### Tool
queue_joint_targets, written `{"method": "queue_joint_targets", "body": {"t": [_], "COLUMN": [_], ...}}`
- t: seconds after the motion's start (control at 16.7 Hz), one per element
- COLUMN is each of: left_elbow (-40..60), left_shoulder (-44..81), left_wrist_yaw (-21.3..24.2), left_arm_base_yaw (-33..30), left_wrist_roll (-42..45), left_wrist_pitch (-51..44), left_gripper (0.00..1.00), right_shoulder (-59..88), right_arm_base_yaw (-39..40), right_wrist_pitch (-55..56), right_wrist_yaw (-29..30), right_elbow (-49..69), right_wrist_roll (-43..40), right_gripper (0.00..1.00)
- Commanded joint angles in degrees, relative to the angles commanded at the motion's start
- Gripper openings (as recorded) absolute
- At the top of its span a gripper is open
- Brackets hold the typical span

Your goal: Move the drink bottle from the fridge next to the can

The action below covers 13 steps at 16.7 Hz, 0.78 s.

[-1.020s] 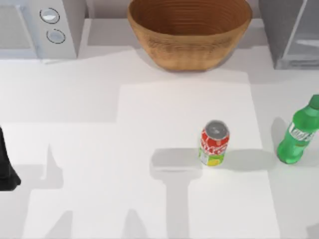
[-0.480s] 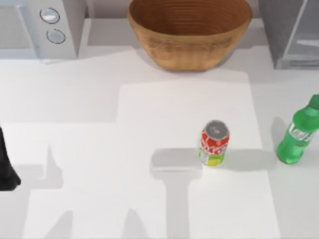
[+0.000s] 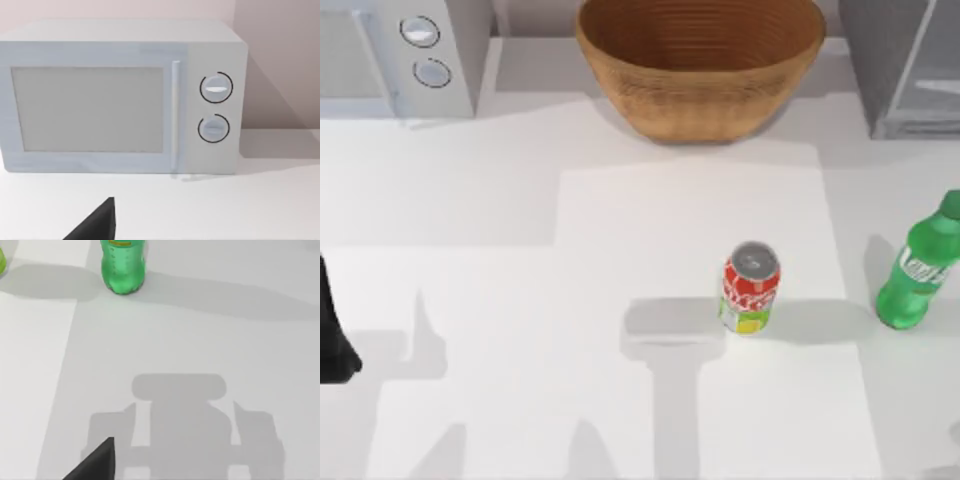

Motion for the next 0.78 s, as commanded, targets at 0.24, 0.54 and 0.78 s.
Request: {"method": "queue_joint_targets", "body": {"t": [0.24,0.54,0.78], "left_elbow": [0.0,0.0,0.0], "left_shoulder": [0.0,0.0,0.0], "left_wrist_yaw": [0.0,0.0,0.0], "left_arm_base_yaw": [0.0,0.0,0.0], "left_wrist_roll": [0.0,0.0,0.0], "left_wrist_pitch": [0.0,0.0,0.0], "left_gripper": [1.0,1.0,1.0], "right_shoulder": [19.12,52.34,77.86], "right_arm_base_yaw": [-18.27,-46.1,-68.58], "right_wrist_pitch": [0.87,1.41,0.73], "right_wrist_yaw": [-11.54,-25.91,-35.16], "right_elbow": [7.28,16.83,23.81], "right_wrist_roll": [-20.06,-55.03,-79.53], "right_gripper": [1.0,1.0,1.0]}}
